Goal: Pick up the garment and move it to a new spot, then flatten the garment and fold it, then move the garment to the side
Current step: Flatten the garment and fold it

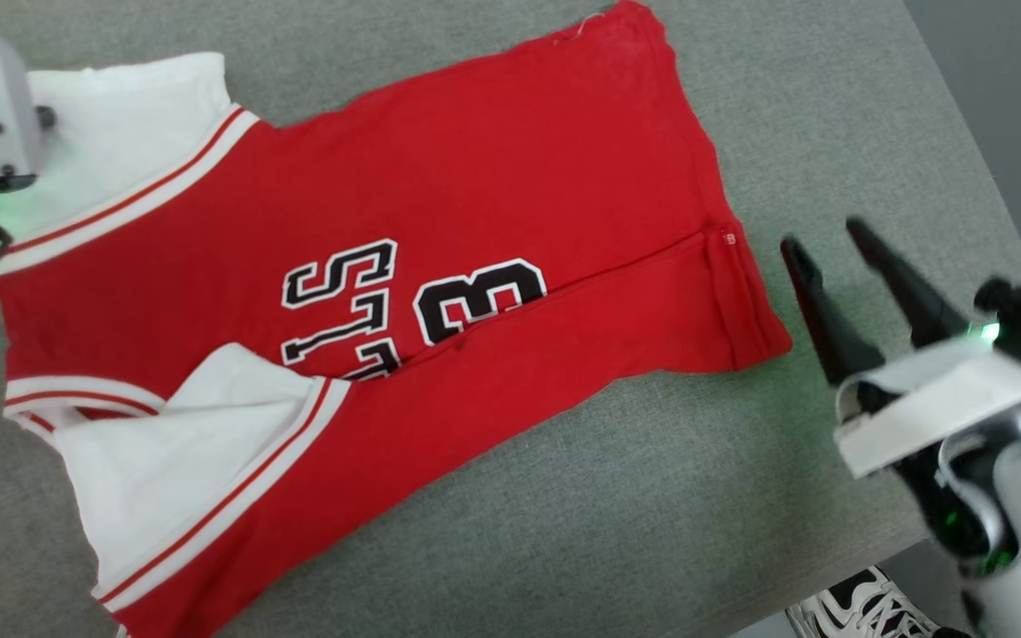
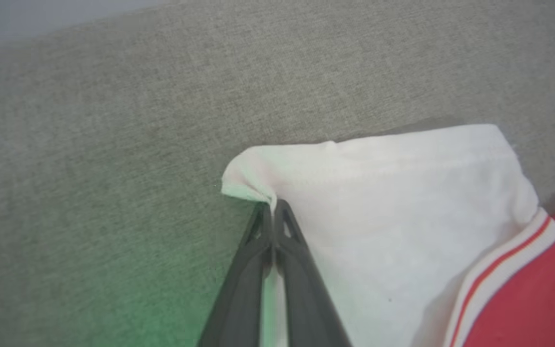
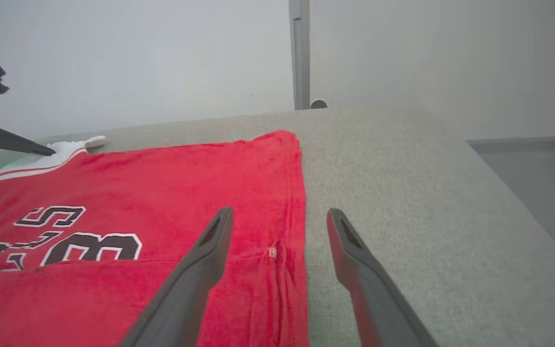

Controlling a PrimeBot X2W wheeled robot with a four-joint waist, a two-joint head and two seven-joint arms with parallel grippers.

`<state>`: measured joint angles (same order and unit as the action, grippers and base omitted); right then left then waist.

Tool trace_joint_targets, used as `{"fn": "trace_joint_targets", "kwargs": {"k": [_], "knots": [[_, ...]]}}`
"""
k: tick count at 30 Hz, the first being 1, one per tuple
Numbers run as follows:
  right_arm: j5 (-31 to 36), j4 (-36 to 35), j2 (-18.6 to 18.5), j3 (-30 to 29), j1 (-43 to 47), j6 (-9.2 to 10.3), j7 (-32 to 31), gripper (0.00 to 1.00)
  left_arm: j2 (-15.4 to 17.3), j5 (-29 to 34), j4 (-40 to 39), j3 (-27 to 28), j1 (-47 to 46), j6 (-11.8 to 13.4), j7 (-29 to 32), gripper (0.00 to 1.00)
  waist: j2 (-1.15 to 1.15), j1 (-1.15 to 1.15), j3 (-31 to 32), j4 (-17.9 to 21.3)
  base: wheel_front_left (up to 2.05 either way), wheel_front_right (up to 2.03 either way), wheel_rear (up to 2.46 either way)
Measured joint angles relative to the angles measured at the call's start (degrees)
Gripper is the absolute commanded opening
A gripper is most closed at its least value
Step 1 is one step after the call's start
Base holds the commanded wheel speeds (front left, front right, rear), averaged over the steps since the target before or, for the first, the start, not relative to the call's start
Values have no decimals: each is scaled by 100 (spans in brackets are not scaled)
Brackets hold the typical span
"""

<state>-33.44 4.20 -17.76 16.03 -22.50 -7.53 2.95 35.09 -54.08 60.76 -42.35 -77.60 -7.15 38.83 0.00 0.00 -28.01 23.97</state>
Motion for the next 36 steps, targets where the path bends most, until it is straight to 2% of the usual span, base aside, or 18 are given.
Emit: {"fn": "trace_joint_targets", "kwargs": {"k": [4, 6, 11, 13, 17, 23, 27, 35, 36], "knots": [[-8, -90, -204, 132, -668, 0, -358, 100, -62, -44, 3, -42, 10, -16, -160, 0, 0, 0, 26, -57, 0, 0, 0], [-26, 74, -409, 319, -1094, 0, -887, 100, -118, -89, -54, -80, 35, -16, -237, 0, 0, 0, 37, -100, 0, 0, 0], [-634, 836, -632, 950, -2197, 0, -2241, 100, -419, -241, -179, -166, 31, -18, -312, 0, 0, 0, 27, -327, 0, 0, 0], [-683, 1217, -754, 1157, -2716, 1, -2504, 100, -506, -242, -201, -213, -35, -23, -327, 0, 0, 0, -4, -445, 0, 0, 0], [-898, 2160, -751, 1341, -3540, 0, -2984, 100, -673, -242, -272, -344, -266, -24, -323, 0, 0, 0, -125, -675, 0, 0, 0], [-916, 3483, -677, 1666, -4549, 0, -3408, 100, -903, -293, -454, -583, -528, -24, -372, 0, 0, 0, -375, -1019, 0, 0, 0], [-857, 4252, -625, 1819, -4953, 1, -3363, 100, -1028, -354, -623, -755, -606, -24, -460, 0, 0, 0, -505, -1245, 0, 0, 0], [-956, 4989, -570, 2039, -5250, 2, -2988, 100, -1201, -606, -802, -1043, -686, -33, -613, 0, 0, 0, -640, -1620, 0, 0, 0], [-1028, 5042, -569, 2058, -5273, 4, -2991, 59, -1217, -641, -800, -1068, -691, -34, -635, 0, 0, 0, -645, -1651, 0, 0, 0]]}}
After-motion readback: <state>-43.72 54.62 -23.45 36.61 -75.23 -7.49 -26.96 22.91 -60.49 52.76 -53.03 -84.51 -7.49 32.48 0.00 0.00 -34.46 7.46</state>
